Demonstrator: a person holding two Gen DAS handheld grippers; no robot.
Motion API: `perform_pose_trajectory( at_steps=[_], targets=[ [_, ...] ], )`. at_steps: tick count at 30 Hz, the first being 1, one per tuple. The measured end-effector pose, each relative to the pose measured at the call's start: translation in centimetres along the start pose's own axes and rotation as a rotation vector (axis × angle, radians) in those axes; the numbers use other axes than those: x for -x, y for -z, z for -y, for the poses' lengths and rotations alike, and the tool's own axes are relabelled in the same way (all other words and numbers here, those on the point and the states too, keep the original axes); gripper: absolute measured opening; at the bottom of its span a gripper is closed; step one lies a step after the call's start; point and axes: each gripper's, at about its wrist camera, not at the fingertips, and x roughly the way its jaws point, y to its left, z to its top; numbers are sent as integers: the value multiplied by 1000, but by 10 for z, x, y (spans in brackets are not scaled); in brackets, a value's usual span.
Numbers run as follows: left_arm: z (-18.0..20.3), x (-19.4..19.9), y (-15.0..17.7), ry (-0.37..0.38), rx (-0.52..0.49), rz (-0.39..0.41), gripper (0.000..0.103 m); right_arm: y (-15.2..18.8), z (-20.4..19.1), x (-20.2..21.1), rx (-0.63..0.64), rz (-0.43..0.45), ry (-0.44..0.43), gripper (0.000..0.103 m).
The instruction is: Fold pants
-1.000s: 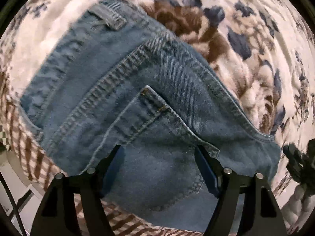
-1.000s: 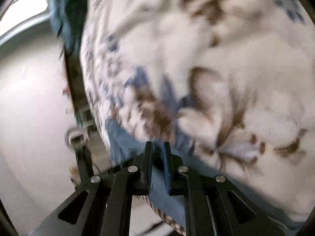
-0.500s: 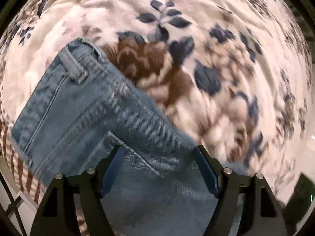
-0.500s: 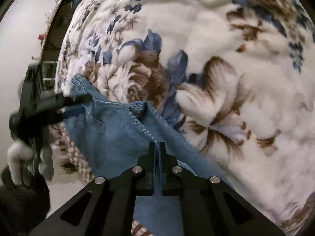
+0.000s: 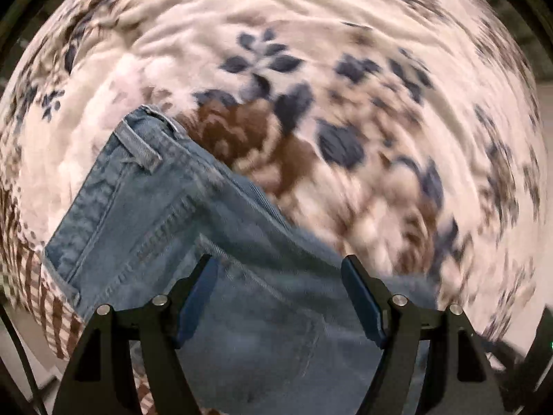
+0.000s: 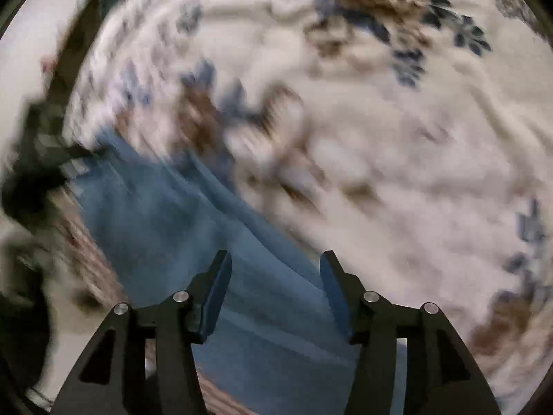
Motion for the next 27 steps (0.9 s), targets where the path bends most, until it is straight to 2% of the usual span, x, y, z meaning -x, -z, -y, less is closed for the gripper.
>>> perform_pose_trajectory(
  at_steps=[1, 2, 3, 4, 6, 8, 10, 13, 14, 16, 17, 18, 21, 23, 24, 25, 27],
  targets=[
    [4, 0, 7, -4, -22, 4, 73, 7, 3, -8, 30, -40, 45, 56],
    [8, 0, 13, -6, -39, 5, 73, 11, 2, -17, 53, -68, 69, 49],
    [13, -2, 20, -12, -61, 6, 73, 16, 0, -25, 87, -81, 106, 25],
    [15, -4, 26, -19, -76, 5, 73, 20, -2, -29, 117, -86, 124, 12],
    [20, -13, 38, -21, -93, -8, 73, 24, 1, -29, 89, -59, 171, 5],
    [23, -22, 42, -23, -91, -17, 73, 24, 21, -20, -70, -4, 164, 3],
    [20, -30, 45, -23, -90, -28, 73, 26, 39, -22, -203, 22, 122, 3],
    [18, -31, 48, -24, -102, -25, 73, 30, 44, -29, -276, 60, 116, 4],
    [21, -27, 49, -19, -117, -18, 73, 31, 43, -27, -287, 73, 108, 7],
    [32, -15, 61, -4, -153, -1, 73, 43, 43, -8, -316, 115, 51, 29],
    [34, -6, 67, 4, -178, 15, 73, 58, 43, 8, -353, 167, 7, 62],
    [41, 3, 74, 11, -209, 38, 73, 77, 41, 23, -401, 247, -35, 80],
    [69, 24, 102, 21, -321, 101, 73, 144, 55, 61, -570, 388, -78, 81],
    [87, 27, 128, 24, -412, 131, 84, 210, 75, 77, -746, 458, -72, 81],
    [94, 30, 135, 26, -440, 135, 96, 236, 75, 76, -808, 478, -61, 81],
    [101, 28, 147, 29, -465, 133, 100, 276, 94, 81, -905, 506, -38, 81],
    [114, 15, 165, 27, -503, 113, 100, 348, 132, 88, -1078, 550, 4, 81]
  ],
)
